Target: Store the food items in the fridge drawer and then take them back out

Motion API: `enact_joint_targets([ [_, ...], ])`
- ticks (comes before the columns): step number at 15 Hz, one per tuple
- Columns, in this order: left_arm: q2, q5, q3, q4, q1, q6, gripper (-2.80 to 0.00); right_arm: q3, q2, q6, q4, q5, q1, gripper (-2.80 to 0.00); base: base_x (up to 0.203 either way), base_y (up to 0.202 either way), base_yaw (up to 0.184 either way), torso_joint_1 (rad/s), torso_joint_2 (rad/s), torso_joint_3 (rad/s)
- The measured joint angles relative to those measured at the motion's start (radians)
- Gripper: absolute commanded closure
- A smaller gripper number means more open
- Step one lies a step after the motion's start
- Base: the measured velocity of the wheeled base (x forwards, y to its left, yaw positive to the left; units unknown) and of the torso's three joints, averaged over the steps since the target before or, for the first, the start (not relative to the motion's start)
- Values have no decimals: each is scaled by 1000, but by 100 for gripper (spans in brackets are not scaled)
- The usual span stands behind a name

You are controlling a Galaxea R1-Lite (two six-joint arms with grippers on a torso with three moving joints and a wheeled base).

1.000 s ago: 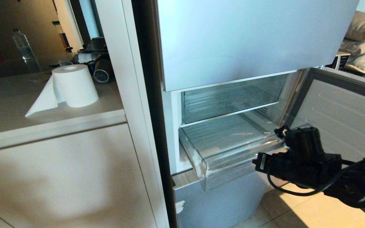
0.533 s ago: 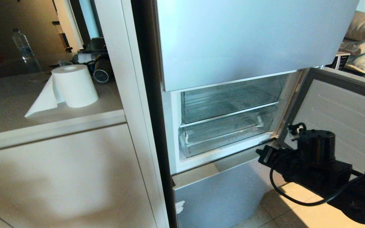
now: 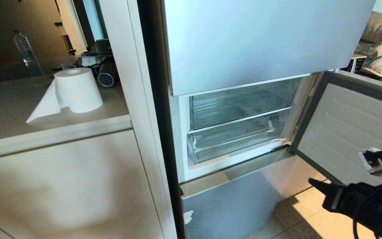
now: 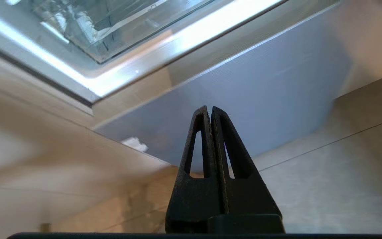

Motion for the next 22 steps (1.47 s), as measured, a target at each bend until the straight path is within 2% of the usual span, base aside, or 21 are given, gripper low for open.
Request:
enact_joint_targets([
  [4,0,0,0,0,0,0,0,71,-454,-130,301,12,-94,0,0,0,0,0,0,0],
  [7,0,0,0,0,0,0,0,157,-794,-284,483,31,-157,0,0,0,0,0,0,0],
  [9,0,0,0,0,0,0,0,220,-934,-402,572,31,-216,0,0,0,0,0,0,0],
  [10,0,0,0,0,0,0,0,234,-975,-433,601,34,-259,0,0,0,0,0,0,0],
  [13,0,0,0,0,0,0,0,245,-1073,-465,695,87,-355,0,0,0,0,0,0,0],
  [18,0,1,0,0,0,0,0,238,-1270,-521,766,141,-357,0,0,0,0,0,0,0],
  [22,0,0,0,0,-1,0,0,242,-1315,-504,757,134,-354,0,0,0,0,0,0,0],
])
